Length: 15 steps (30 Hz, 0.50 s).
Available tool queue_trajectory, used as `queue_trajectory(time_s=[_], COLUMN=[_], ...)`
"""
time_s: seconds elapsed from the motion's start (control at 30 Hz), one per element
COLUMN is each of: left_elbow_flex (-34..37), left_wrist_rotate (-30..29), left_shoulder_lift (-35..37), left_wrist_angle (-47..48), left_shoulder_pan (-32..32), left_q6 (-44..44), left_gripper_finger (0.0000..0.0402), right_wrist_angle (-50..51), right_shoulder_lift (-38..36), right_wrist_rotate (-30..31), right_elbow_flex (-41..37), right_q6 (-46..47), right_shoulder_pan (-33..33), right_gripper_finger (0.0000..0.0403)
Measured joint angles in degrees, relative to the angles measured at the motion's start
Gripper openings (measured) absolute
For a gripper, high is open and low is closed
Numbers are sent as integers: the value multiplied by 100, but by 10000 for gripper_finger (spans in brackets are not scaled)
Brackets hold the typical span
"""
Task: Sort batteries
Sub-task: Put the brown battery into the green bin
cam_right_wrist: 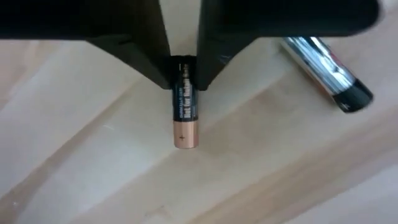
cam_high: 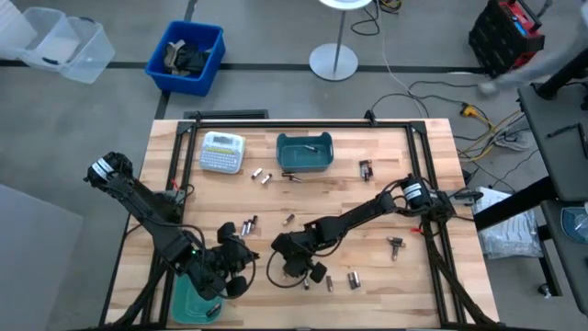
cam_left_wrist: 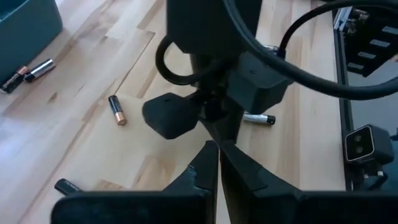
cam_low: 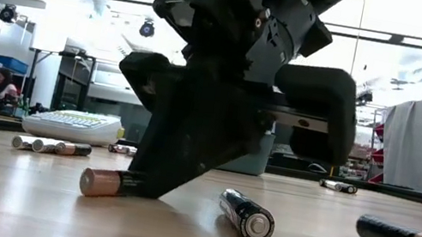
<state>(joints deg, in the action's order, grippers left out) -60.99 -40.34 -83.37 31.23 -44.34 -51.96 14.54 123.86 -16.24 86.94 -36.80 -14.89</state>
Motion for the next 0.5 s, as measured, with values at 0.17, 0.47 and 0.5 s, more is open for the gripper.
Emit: queue_trajectory(time_s=[0.17,0.47,0.5], left_elbow_flex=[2,2,2], left_wrist_rotate=[-225,-269,-270], left_shoulder_lift=[-94,-529,-574], left_wrist_angle=[-161,-184,-184], left_shoulder_pan=[-15,-128,-181], left_q6=[-2,36,51], left_gripper_finger=[0,0,0], right_wrist_angle=[-43,68,37], right_shoulder_lift=[-12,-448,-562], right_wrist_rotate=[58,282,386], right_elbow_flex=[-46,-285,-351], right_q6=[-53,14,67], right_shoulder_pan=[11,-4,2], right_gripper_finger=[31,31,31])
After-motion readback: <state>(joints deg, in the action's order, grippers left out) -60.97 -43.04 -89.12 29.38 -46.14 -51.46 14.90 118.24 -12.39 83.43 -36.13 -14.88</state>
